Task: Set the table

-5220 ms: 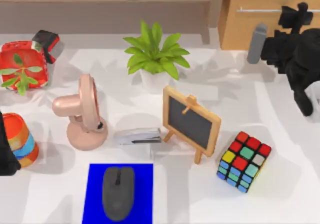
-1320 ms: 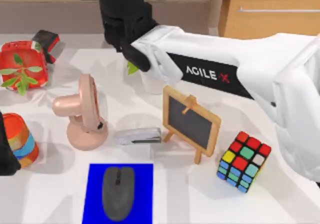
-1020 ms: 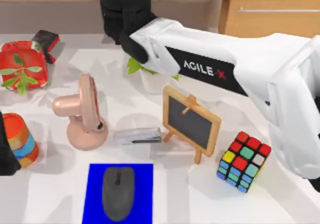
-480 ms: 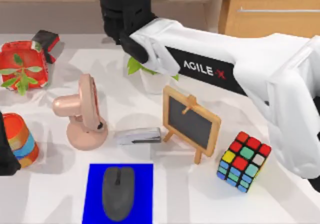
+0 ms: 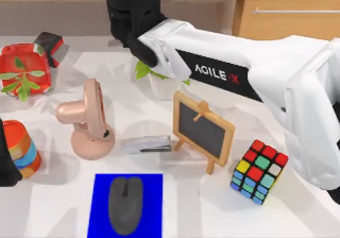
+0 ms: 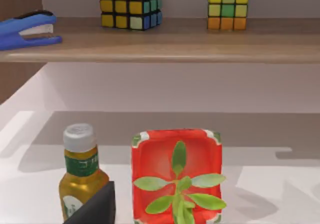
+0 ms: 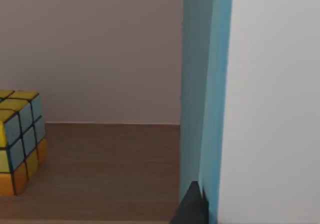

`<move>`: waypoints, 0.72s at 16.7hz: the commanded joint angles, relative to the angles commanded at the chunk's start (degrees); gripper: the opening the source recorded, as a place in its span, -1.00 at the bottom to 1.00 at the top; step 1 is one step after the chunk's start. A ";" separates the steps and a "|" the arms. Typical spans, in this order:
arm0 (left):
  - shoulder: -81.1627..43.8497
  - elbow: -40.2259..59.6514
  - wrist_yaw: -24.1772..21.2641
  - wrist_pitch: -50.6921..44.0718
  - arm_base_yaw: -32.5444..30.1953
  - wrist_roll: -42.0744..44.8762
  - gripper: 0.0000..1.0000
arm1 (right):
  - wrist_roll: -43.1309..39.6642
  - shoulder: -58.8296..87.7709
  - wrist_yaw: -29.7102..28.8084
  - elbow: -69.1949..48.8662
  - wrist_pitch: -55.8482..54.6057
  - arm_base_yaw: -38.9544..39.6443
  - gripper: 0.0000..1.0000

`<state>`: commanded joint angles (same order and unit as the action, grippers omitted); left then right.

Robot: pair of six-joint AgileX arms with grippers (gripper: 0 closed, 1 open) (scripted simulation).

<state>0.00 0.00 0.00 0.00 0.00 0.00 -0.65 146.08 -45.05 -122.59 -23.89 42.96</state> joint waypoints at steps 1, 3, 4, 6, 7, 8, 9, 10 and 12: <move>0.00 0.00 0.00 0.00 0.00 0.00 1.00 | 0.00 0.00 0.00 0.00 0.00 0.00 -1.00; 0.00 0.00 0.00 0.00 0.00 0.00 1.00 | 0.00 0.00 0.00 0.00 0.00 0.00 -1.00; 0.00 0.00 0.00 0.00 0.00 0.00 1.00 | 0.00 0.00 0.00 0.00 0.00 0.00 -1.00; 0.00 0.00 0.00 0.00 0.00 0.00 1.00 | 0.00 0.00 0.00 0.00 0.00 0.00 -1.00; 0.00 0.00 0.00 0.00 0.00 0.00 1.00 | 0.00 0.00 0.00 0.00 0.00 0.00 -1.00; 0.00 0.00 0.00 0.00 0.00 0.00 1.00 | 0.00 0.00 0.00 0.00 0.00 0.00 -1.00; 0.00 0.00 0.00 0.00 0.00 0.00 1.00 | 0.08 -0.10 0.02 -0.01 0.01 0.23 -1.00; 0.00 0.00 0.00 0.00 0.00 0.00 1.00 | 0.09 -0.27 -0.04 0.18 -0.06 0.29 -1.00; 0.00 0.00 0.00 0.00 0.00 0.00 1.00 | 0.12 -1.80 -0.55 2.13 -0.62 0.79 -1.00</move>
<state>0.00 0.00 0.00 0.00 0.00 0.00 -0.52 144.29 -45.60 -120.45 -24.50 43.75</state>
